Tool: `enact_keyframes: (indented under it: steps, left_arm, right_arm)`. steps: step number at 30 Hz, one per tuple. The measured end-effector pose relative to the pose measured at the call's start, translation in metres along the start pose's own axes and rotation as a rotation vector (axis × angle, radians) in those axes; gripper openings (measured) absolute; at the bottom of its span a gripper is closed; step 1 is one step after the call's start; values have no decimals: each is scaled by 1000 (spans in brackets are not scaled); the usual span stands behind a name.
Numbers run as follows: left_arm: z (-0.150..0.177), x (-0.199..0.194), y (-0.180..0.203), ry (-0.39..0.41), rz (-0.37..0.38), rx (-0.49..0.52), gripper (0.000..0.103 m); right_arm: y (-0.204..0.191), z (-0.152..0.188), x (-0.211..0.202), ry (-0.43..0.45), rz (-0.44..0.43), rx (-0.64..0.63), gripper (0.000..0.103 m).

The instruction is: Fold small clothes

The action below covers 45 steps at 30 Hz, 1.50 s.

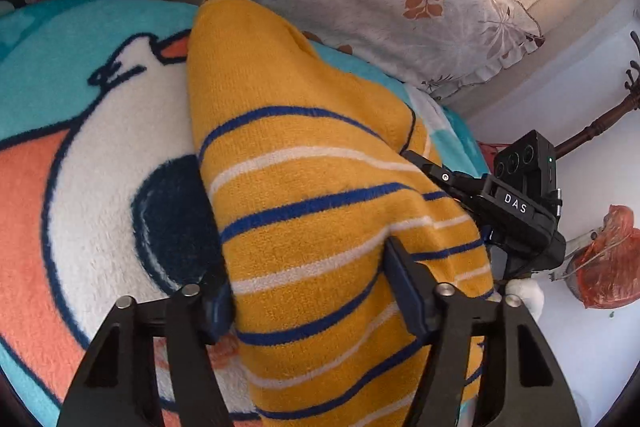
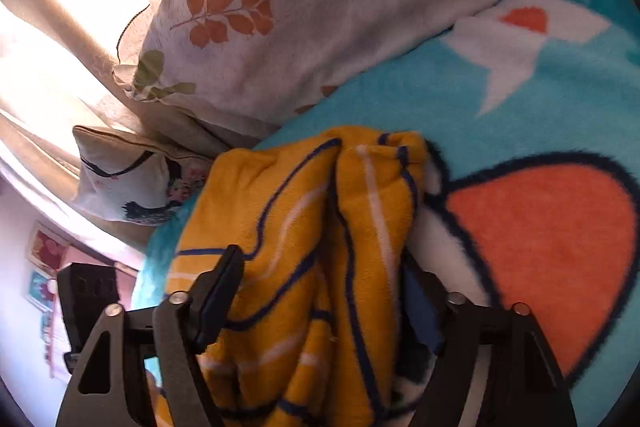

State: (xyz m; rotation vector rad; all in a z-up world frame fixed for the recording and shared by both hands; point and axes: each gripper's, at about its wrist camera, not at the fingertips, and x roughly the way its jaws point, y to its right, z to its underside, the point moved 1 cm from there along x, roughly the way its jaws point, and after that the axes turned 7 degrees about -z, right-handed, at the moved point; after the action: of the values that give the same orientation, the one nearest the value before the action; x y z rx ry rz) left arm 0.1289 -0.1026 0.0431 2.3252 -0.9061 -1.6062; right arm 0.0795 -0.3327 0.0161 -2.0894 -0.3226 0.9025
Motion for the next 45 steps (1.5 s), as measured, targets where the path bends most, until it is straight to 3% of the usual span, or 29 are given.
enact_keyframes:
  steps: [2, 4, 7, 9, 10, 12, 14, 18, 21, 24, 29, 30, 31, 35, 41, 45]
  left_arm:
    - [-5, -17, 5, 17, -22, 23, 43]
    - [-12, -38, 10, 42, -35, 47, 43]
    - [-16, -70, 20, 114, -113, 106, 43]
    - [-12, -78, 20, 115, -163, 120, 50]
    - [-10, -74, 17, 97, -199, 114, 58]
    - [-2, -62, 7, 64, -296, 106, 59]
    - [11, -59, -2, 57, -374, 98, 59]
    - [36, -83, -17, 109, -316, 32, 59]
    - [51, -97, -18, 153, -308, 5, 59]
    - [65, -106, -17, 162, -290, -4, 59]
    - [85, -113, -10, 167, -304, 5, 59]
    - [89, -117, -11, 172, -314, 10, 59]
    - [91, -119, -11, 178, -326, 15, 59]
    - [89, -127, -9, 212, -340, 22, 59]
    - [71, -107, 16, 202, -322, 100, 60]
    - [77, -55, 30, 62, -351, 162, 60]
  right_arm:
    - [-16, 1, 6, 11, -22, -14, 35]
    - [-39, 1, 4, 25, -84, -52, 34]
    - [-67, 2, -1, 57, -160, -115, 33]
    - [-74, 4, -3, 73, -180, -145, 33]
    - [-74, 5, -2, 78, -154, -162, 34]
    - [-65, 6, 2, 85, -19, -178, 41]
    - [-51, 8, 0, 97, 132, -169, 41]
    - [-47, 14, -36, 167, 155, -147, 41]
    - [-62, 24, -49, 157, 134, -181, 42]
    - [-72, 28, -33, 98, 105, -198, 42]
    - [-69, 28, 18, 6, 177, -202, 43]
    - [-66, 29, 22, 3, 142, -179, 39]
    - [-65, 29, 22, 3, 97, -167, 27]
    - [-72, 28, -2, 55, 26, -160, 15]
    - [-63, 33, -23, 78, 201, -191, 12]
    - [-45, 42, -18, 58, 268, -189, 12]
